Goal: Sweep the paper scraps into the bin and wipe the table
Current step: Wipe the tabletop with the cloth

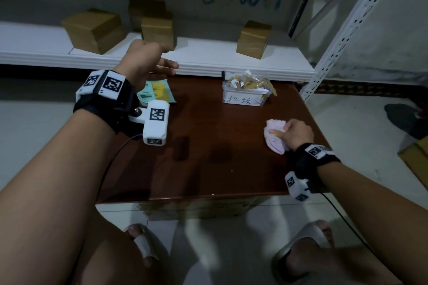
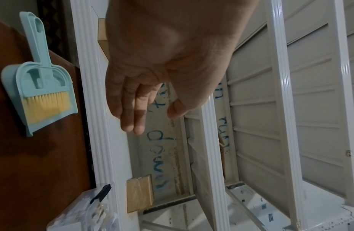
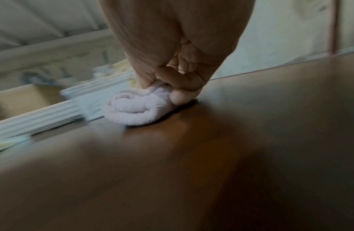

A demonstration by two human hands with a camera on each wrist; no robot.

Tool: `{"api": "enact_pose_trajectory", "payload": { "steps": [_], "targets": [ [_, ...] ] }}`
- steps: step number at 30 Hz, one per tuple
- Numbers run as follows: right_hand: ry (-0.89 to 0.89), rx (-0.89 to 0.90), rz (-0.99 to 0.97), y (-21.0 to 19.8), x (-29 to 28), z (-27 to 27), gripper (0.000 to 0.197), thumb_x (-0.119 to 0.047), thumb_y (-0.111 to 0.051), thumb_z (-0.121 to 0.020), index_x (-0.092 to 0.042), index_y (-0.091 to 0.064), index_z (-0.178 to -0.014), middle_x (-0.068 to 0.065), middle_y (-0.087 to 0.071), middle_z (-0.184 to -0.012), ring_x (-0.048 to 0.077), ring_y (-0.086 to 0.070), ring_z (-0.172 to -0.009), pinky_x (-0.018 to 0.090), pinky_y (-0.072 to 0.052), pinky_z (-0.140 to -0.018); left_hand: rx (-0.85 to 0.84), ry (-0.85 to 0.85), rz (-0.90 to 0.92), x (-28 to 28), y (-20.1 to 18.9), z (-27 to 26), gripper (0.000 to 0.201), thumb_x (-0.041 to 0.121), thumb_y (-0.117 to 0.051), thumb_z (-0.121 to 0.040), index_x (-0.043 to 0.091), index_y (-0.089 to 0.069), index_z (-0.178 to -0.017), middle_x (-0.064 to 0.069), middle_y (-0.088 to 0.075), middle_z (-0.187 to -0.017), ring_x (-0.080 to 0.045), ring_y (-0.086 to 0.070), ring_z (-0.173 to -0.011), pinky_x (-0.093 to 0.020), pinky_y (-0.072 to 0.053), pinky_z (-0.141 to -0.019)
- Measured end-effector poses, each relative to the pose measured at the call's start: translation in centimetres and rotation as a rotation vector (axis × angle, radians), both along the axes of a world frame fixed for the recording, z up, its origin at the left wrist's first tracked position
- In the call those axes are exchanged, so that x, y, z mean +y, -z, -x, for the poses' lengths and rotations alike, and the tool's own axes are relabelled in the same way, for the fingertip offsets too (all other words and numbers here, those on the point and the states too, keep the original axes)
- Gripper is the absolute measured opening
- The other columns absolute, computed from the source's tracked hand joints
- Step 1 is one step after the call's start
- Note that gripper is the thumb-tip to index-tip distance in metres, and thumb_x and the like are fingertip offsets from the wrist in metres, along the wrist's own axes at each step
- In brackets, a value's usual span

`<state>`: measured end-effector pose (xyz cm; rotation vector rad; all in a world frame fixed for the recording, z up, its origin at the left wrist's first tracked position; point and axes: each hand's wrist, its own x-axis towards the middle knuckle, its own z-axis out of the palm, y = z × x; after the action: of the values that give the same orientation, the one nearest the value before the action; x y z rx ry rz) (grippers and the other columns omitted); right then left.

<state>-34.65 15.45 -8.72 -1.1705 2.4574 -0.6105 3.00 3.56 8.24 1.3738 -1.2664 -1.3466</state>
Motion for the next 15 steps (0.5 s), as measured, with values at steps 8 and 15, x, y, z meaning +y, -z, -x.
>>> {"api": "enact_pose_trajectory", "payload": {
  "steps": [8, 15],
  "targets": [
    [-0.262, -0.015, 0.004, -0.5, -5.2, -12.1, 0.053, -0.062, -0.083, -0.075, -0.017, -0.059, -0.090, 0.009, -0.071, -0.107, 0.034, -0.066, -0.105, 0.038, -0.054, -0.089, 0.025, -0.078, -0.008, 0.5, -0.9, -2.9, 0.041, 0.027, -0.052, -0.101, 0.007, -0.044, -0.136, -0.013, -0.080, -0.096, -0.026, -0.077, -0.088, -0.032, -0.058, -0.074],
    [-0.449, -0.037, -0.012, -0.8, -7.9, -22.5, 0.057, -0.060, -0.084, -0.076, -0.014, -0.063, -0.102, 0.013, -0.069, -0.117, 0.034, -0.065, -0.108, 0.037, -0.055, -0.087, 0.043, -0.121, -0.011, 0.2, -1.2, -5.0, 0.041, 0.028, -0.052, -0.101, 0.010, -0.043, -0.138, -0.010, -0.080, -0.091, -0.028, -0.077, -0.095, -0.036, -0.058, -0.085]
  ]
}}
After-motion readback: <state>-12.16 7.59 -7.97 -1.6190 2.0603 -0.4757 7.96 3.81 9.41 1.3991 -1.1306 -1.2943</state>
